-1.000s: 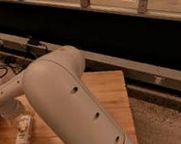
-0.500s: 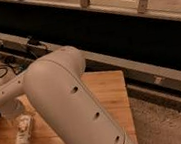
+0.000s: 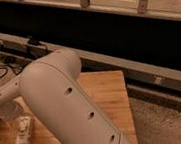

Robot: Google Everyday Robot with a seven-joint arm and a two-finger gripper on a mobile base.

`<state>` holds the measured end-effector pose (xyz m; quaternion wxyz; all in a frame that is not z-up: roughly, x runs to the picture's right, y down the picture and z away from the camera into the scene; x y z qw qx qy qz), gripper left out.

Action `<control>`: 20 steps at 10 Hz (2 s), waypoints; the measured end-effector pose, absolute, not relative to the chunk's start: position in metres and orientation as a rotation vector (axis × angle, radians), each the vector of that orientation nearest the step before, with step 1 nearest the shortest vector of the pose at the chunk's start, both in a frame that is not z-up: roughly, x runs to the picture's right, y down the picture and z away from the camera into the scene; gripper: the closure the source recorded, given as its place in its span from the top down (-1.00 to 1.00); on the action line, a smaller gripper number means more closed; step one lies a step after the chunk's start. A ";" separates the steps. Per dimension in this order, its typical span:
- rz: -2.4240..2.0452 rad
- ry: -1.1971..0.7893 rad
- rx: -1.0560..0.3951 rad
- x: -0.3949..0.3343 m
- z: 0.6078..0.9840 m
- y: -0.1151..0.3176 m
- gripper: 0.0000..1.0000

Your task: Place the bottle in the ceramic bowl

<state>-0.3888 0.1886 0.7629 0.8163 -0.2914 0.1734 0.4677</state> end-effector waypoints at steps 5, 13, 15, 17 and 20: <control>1.007 0.398 -0.657 -0.384 0.779 0.201 0.30; 0.996 0.435 -0.795 -0.397 0.812 0.243 -0.17; 1.001 0.438 -0.790 -0.393 0.813 0.239 -0.59; 1.001 0.438 -0.790 -0.393 0.812 0.238 -0.95; 1.001 0.438 -0.791 -0.393 0.812 0.238 -1.00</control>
